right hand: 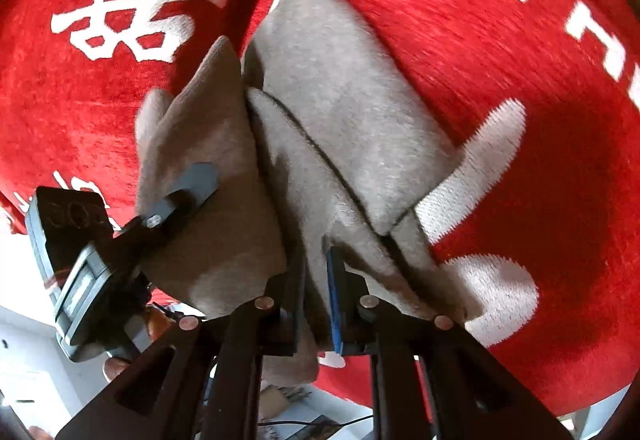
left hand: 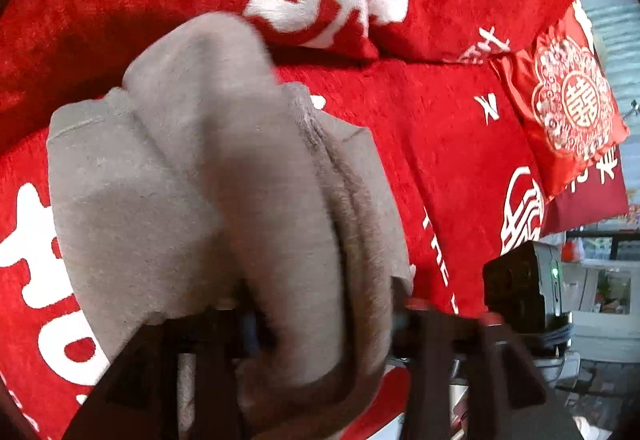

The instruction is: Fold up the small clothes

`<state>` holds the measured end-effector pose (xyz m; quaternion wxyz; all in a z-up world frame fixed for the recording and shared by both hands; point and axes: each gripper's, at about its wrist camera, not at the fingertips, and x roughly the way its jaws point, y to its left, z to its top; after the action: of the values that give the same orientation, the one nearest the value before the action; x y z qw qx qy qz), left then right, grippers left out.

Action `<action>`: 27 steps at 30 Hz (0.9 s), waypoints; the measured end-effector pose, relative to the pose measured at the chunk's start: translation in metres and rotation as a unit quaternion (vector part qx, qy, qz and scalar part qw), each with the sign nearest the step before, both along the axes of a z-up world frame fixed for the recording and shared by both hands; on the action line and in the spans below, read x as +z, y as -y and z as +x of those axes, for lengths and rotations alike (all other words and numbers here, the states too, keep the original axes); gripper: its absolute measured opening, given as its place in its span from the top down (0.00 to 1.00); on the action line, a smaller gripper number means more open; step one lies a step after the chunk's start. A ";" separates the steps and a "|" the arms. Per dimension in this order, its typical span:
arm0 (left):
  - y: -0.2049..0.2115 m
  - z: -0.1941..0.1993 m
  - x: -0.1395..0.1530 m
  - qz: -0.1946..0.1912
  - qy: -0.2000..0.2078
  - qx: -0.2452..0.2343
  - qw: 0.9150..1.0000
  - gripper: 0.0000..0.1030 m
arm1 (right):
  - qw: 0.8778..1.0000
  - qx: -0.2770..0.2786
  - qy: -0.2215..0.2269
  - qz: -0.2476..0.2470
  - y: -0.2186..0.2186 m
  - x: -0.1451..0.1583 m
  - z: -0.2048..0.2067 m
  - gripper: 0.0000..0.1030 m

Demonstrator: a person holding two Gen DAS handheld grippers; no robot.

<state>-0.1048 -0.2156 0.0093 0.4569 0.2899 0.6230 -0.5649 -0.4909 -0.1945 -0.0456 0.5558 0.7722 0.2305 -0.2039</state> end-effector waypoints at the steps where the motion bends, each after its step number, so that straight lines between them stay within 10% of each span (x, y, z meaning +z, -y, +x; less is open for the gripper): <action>1: 0.001 -0.006 0.006 -0.009 0.012 -0.006 1.000 0.39 | 1.000 0.000 0.003 0.000 0.000 -0.001 -0.001 0.74; 9: -0.003 -0.002 0.060 -0.085 0.047 -0.025 0.995 0.39 | 0.997 -0.057 0.048 0.002 0.001 -0.011 -0.040 0.67; 13: -0.019 0.030 0.063 -0.081 0.058 0.025 0.995 0.39 | 0.982 -0.143 0.123 0.024 0.000 -0.024 -0.062 0.35; 16: -0.037 0.062 0.055 -0.063 0.076 0.067 0.993 0.39 | 0.968 -0.171 0.177 0.047 0.006 -0.031 -0.067 0.35; 24: -0.077 0.104 0.027 0.017 0.124 0.108 0.986 0.39 | 0.997 -0.020 0.068 -0.014 0.039 0.001 -0.020 0.35; 27: -0.085 0.107 0.026 0.015 0.132 0.119 0.984 0.00 | 0.997 0.055 -0.002 -0.060 0.049 0.019 -0.001 0.37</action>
<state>0.0017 -0.1303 0.0352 0.5946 0.2931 0.5955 -0.4538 -0.4921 -0.2438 -0.0268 0.6113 0.7230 0.2613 -0.1876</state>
